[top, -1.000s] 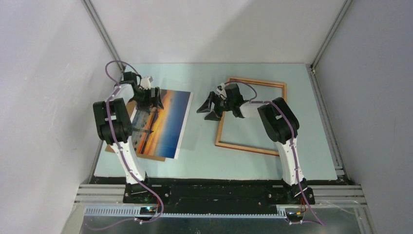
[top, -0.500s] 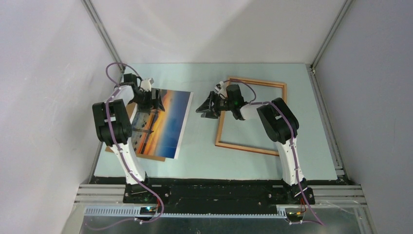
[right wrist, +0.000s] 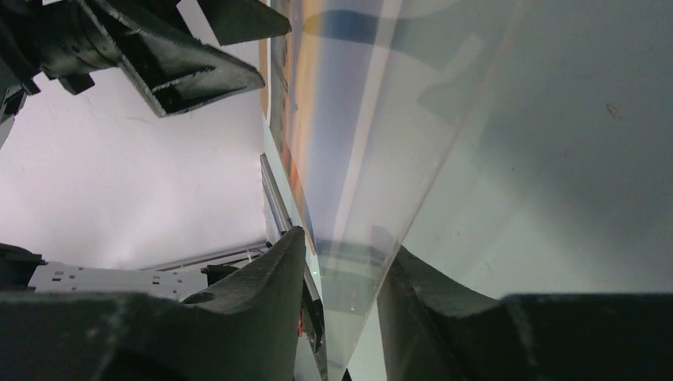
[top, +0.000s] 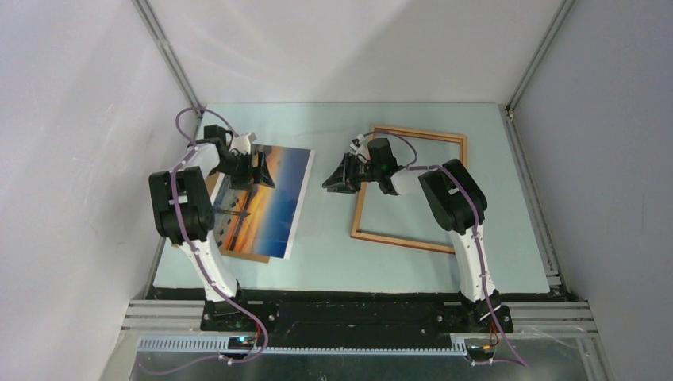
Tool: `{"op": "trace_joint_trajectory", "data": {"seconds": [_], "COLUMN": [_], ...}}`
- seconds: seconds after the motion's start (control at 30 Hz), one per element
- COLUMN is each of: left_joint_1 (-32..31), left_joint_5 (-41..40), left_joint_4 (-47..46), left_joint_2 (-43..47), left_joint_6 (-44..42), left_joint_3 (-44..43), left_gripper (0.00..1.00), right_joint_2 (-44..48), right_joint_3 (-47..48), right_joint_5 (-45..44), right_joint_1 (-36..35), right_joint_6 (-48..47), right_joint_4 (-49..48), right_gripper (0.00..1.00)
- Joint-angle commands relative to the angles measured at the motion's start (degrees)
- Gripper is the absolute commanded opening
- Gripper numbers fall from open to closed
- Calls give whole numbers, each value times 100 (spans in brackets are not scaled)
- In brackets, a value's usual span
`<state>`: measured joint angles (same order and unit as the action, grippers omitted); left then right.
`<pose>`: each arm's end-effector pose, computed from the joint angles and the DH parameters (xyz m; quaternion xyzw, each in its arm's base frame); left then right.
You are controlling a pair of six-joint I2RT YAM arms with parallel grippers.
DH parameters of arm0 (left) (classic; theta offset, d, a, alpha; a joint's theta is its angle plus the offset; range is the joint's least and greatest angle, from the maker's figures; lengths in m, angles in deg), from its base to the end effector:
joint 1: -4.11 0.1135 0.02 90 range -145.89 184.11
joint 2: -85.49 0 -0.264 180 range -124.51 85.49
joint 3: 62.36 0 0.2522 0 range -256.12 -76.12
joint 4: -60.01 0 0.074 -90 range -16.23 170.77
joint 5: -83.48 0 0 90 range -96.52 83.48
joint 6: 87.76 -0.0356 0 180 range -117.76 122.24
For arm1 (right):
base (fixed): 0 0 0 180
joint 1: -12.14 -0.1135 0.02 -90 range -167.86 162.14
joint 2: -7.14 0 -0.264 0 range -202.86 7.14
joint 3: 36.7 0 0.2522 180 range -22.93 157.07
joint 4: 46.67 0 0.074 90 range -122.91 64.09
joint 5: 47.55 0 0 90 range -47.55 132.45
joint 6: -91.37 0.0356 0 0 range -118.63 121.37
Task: Put the photo into the frame
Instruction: Pick up the photo frame item at the center of the board.
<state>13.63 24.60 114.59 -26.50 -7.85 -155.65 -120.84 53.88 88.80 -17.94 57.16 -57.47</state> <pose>0.3855 0.0460 0.1774 0.0437 0.9529 -0.2377 0.1832 0.3946 0.2583 0.1243 -0.0276 0.8086 0.5742 0.1256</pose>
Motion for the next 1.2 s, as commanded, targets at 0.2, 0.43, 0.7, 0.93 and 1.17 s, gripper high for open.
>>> {"op": "trace_joint_trajectory", "data": {"seconds": [0.2, 0.43, 0.7, 0.93, 1.17], "left_joint_1": [-248, -241, -132, -123, -240], "left_joint_5": [553, 553, 382, 544, 596], "left_joint_4": [58, 62, 68, 62, 63], "left_joint_2": [651, 867, 1205, 1236, 1094], "left_joint_6": [-274, -201, -77, 173, 375], "left_joint_3": [251, 248, -114, -416, -728], "left_gripper": [98, 98, 98, 98, 98], "right_joint_2": [129, 471, 1270, 2040, 2423], "right_joint_3": [264, 235, -115, -404, -736], "right_joint_5": [-75, -178, 179, 622, 1018], "right_joint_1": [78, 219, 512, 1013, 1652], "right_joint_6": [-290, -719, -967, -1486, -2185], "right_joint_4": [156, 731, 536, 1013, 2063], "right_gripper": [25, 0, 0, 0, 0]}}
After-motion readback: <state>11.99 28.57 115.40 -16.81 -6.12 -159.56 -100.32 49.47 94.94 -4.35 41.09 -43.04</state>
